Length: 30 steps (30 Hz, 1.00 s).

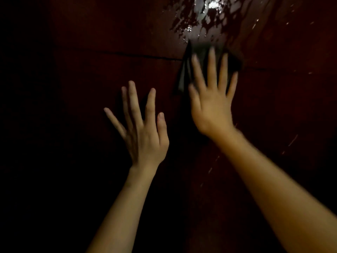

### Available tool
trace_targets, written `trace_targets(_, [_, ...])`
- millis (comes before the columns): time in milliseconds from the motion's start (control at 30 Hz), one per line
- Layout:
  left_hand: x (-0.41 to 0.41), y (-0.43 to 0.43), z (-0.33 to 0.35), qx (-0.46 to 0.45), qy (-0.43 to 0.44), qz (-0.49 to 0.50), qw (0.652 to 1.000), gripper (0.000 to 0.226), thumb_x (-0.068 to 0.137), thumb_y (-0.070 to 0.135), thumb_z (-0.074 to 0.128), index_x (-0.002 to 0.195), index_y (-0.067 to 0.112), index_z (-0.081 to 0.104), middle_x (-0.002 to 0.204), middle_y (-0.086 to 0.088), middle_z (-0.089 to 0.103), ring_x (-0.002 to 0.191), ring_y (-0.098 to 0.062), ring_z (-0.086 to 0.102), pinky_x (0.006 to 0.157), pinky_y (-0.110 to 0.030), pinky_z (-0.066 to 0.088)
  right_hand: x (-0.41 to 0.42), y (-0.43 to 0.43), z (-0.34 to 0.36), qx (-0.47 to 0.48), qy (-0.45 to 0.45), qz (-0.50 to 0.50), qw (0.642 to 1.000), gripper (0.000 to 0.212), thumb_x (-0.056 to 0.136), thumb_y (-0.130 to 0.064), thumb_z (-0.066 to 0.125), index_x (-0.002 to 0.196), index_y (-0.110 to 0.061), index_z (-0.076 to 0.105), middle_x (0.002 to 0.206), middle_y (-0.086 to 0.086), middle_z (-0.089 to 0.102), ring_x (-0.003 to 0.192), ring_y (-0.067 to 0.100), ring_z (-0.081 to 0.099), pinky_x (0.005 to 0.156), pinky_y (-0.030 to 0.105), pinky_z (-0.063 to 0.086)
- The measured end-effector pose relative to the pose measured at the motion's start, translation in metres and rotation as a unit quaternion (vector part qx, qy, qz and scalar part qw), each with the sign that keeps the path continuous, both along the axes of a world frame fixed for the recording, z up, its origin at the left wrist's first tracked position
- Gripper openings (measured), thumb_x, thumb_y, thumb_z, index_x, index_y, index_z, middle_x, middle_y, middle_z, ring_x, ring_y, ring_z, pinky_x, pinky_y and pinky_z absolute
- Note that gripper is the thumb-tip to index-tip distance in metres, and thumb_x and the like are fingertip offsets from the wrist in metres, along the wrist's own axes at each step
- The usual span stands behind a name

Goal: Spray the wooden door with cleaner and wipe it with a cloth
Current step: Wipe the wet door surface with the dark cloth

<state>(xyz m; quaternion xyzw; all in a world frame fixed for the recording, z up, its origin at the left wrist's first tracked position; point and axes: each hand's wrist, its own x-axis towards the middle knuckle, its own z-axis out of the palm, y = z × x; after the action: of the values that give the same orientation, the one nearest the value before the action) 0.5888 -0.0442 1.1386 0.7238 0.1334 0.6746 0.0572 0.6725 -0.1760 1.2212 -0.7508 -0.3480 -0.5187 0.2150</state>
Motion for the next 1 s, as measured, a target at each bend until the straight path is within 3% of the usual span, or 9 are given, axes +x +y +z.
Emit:
trace_targets(133, [0.013,-0.005,-0.003,-0.002,0.007,0.051,0.999,0.054,0.110,0.037,0.029,0.162,0.022,0.031,0.173,-0.013,0.016,0.161,-0.032,0.010,0.122,-0.073,0.004,0.011,-0.010,0.019,-0.022,-0.054,-0.052,0.997,0.059,0.109,-0.042,0.025,0.165,-0.031,0.011,0.173,0.008,0.001,0.159,0.034,-0.004,0.125,0.059,0.000])
trace_targets(233, [0.017,-0.002,-0.005,0.008,-0.024,0.039,0.999,0.051,0.110,0.032,0.033,0.159,0.020,0.039,0.171,-0.013,0.023,0.161,-0.034,0.014,0.123,-0.072,0.003,0.006,-0.016,-0.103,-0.065,-0.020,-0.044,0.997,0.067,0.105,-0.043,0.034,0.164,-0.033,0.006,0.173,0.005,-0.006,0.158,0.035,-0.005,0.125,0.061,0.002])
trace_targets(333, [0.018,-0.010,-0.005,-0.026,-0.083,-0.049,0.995,0.047,0.107,0.024,0.037,0.152,0.015,0.049,0.169,-0.013,0.028,0.160,-0.032,0.016,0.124,-0.070,0.000,-0.002,-0.027,-0.238,-0.100,0.056,-0.041,0.993,0.077,0.098,-0.045,0.040,0.163,-0.037,0.001,0.172,0.001,-0.015,0.151,0.038,0.018,0.117,0.064,0.011])
trace_targets(433, [0.025,-0.034,-0.012,-0.014,-0.051,-0.066,0.996,0.046,0.107,0.021,0.040,0.152,0.013,0.049,0.169,-0.016,0.027,0.160,-0.032,0.016,0.124,-0.070,0.000,-0.001,-0.044,-0.293,-0.161,0.072,-0.023,0.984,0.081,0.093,-0.047,0.043,0.163,-0.039,0.003,0.172,-0.001,-0.014,0.138,0.033,0.035,0.108,0.062,0.019])
trace_targets(567, [0.039,-0.057,-0.038,-0.016,0.000,-0.028,0.999,0.049,0.108,0.024,0.041,0.156,0.016,0.042,0.171,-0.014,0.021,0.161,-0.032,0.011,0.125,-0.068,0.003,0.014,-0.054,-0.239,-0.116,0.071,0.012,0.991,0.076,0.097,-0.046,0.040,0.162,-0.042,0.001,0.171,-0.005,-0.018,0.144,0.033,0.029,0.113,0.062,0.017])
trace_targets(733, [0.052,-0.079,-0.040,-0.071,-0.011,0.013,0.997,0.051,0.108,0.026,0.040,0.157,0.015,0.039,0.172,-0.016,0.018,0.161,-0.034,0.008,0.125,-0.069,0.000,0.044,-0.062,-0.026,0.043,0.018,-0.002,0.999,0.059,0.108,-0.046,0.027,0.164,-0.036,0.008,0.173,0.006,0.000,0.158,0.033,0.001,0.125,0.059,-0.002])
trace_targets(833, [0.064,-0.098,-0.023,-0.090,-0.037,-0.003,0.995,0.049,0.108,0.026,0.040,0.156,0.016,0.041,0.172,-0.017,0.018,0.161,-0.033,0.008,0.123,-0.071,-0.003,0.055,-0.067,0.053,0.029,-0.038,-0.041,0.998,0.056,0.109,-0.043,0.019,0.164,-0.032,0.012,0.173,0.008,0.007,0.159,0.036,0.002,0.125,0.061,0.001])
trace_targets(900, [0.073,-0.106,-0.016,-0.082,-0.047,-0.008,0.995,0.047,0.109,0.026,0.039,0.155,0.017,0.044,0.171,-0.016,0.020,0.161,-0.033,0.010,0.124,-0.071,-0.002,0.059,-0.074,0.042,0.014,-0.060,-0.054,0.997,0.056,0.110,-0.043,0.019,0.164,-0.032,0.012,0.173,0.007,0.007,0.159,0.034,0.002,0.125,0.059,0.003])
trace_targets(1000, [0.080,-0.109,-0.024,-0.076,-0.054,0.003,0.996,0.047,0.108,0.025,0.039,0.154,0.015,0.045,0.170,-0.016,0.024,0.160,-0.035,0.014,0.126,-0.067,0.003,0.058,-0.088,-0.065,-0.011,-0.019,-0.047,0.999,0.061,0.108,-0.043,0.028,0.164,-0.033,0.006,0.173,0.006,-0.005,0.159,0.033,-0.006,0.125,0.059,0.000])
